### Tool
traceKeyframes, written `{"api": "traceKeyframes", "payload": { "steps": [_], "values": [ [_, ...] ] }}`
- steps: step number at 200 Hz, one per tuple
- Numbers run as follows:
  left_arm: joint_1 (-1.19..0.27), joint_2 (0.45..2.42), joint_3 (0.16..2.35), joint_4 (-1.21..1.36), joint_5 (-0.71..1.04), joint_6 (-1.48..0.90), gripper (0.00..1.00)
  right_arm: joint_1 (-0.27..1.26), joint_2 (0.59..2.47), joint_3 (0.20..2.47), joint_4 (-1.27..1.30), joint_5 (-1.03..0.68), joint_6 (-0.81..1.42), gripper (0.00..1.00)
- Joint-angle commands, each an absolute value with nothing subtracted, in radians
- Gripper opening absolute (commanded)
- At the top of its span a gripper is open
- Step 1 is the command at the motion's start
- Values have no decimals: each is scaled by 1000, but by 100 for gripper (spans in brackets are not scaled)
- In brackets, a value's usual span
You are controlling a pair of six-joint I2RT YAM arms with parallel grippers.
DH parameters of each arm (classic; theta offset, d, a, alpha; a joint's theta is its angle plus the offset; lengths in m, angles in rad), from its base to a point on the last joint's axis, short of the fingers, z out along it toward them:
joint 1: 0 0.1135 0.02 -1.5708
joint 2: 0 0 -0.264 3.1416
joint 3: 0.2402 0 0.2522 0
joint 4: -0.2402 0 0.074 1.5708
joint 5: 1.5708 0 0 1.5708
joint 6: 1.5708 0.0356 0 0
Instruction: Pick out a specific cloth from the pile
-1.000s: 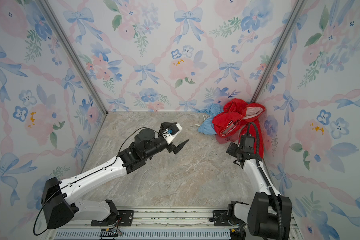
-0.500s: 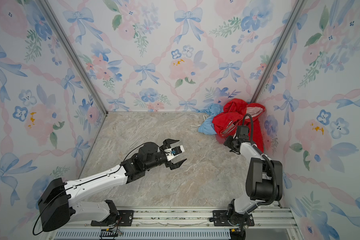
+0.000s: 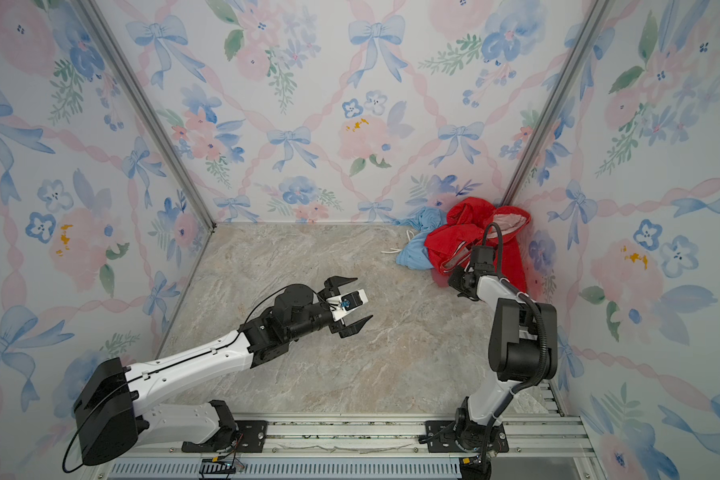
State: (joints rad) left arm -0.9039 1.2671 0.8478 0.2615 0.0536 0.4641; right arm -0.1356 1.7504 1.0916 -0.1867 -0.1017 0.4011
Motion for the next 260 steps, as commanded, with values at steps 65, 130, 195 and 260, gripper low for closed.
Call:
{"api": "traceKeyframes", "payload": {
  "steps": [65,130,195,260],
  "values": [
    [-892,1241,865,272,13,476,98,-124,1750,1157,-204,-136,379,0],
    [-824,1216,876,273,55,439,98,-94,1469,1337,-344,-144,403,0],
    [-691,1148,883,279,147,374,98,51,1577,2101,-518,-106,447,0],
    [-410,1039,827,365,278,300,98,377,1954,2593,-32,-221,761,0]
  ]
}}
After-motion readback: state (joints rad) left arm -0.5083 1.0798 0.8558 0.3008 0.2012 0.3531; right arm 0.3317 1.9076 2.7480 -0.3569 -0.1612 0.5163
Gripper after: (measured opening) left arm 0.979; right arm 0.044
